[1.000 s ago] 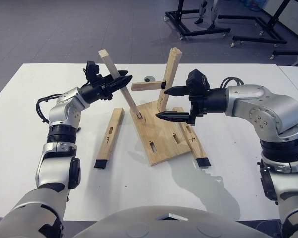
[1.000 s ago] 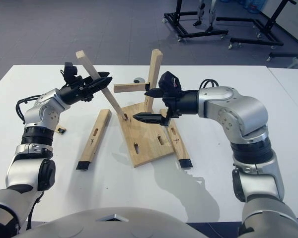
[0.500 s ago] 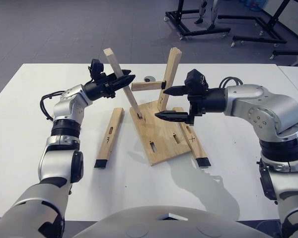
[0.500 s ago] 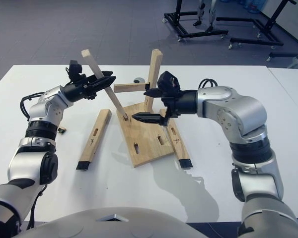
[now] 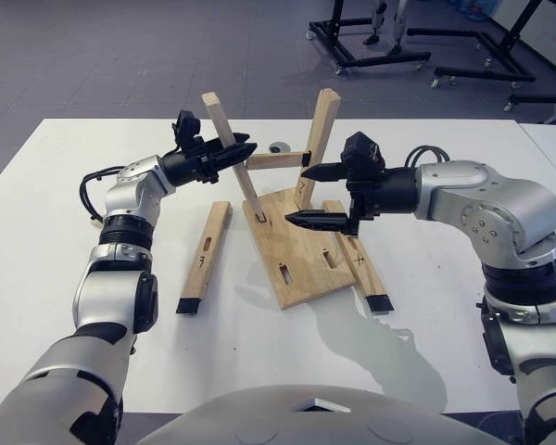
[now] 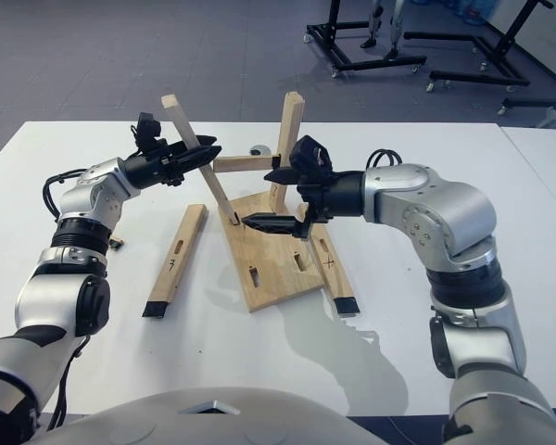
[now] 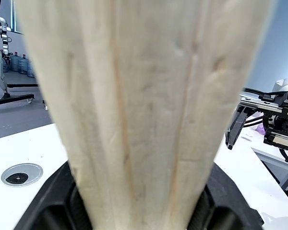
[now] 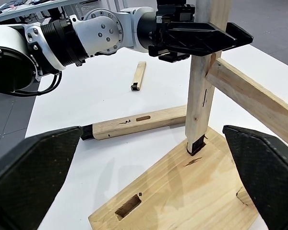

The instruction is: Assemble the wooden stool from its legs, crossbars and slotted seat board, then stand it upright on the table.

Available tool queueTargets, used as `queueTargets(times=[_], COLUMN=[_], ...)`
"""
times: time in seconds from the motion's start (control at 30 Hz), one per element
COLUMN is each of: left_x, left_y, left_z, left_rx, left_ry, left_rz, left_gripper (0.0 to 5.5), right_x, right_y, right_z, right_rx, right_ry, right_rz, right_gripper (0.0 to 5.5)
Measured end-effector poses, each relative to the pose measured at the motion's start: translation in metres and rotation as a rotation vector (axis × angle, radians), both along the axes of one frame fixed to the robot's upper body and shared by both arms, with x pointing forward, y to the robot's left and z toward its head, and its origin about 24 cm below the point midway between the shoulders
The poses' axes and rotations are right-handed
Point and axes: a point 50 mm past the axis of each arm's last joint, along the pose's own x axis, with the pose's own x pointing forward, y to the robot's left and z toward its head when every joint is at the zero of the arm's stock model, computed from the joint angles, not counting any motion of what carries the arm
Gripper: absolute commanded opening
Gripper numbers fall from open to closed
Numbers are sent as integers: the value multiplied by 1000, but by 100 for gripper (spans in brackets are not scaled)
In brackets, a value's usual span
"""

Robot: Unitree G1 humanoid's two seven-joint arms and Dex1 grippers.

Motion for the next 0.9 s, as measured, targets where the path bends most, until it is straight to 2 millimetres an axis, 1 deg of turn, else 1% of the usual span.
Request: queueTargets(times=[0.27, 0.33, 0.57, 0.73, 0.83, 0.9], left_x=[2, -2, -16, -18, -19, -19], left_y=[-2, -2, 0, 1, 6, 8], left_z=[1, -5, -13, -15, -15, -15], left_rx=[-11, -21, -35, -60, -83, -71], left_ry=[-12, -26, -67, -22, 31, 35], left_rz=[7, 12, 32, 25, 17, 11], left_gripper=[202, 202, 202, 202, 202, 202], right_x=[0, 0, 0, 0, 0, 0], right_y=[1, 1, 1, 1, 1, 2], right_z=[0, 0, 0, -1, -1, -1], right_rx=[4, 5, 4, 2, 2, 3], right_ry=[1, 2, 8, 10, 10, 11], right_rz=[1, 3, 12, 14, 15, 16], right_gripper=[540, 540, 540, 540, 540, 540])
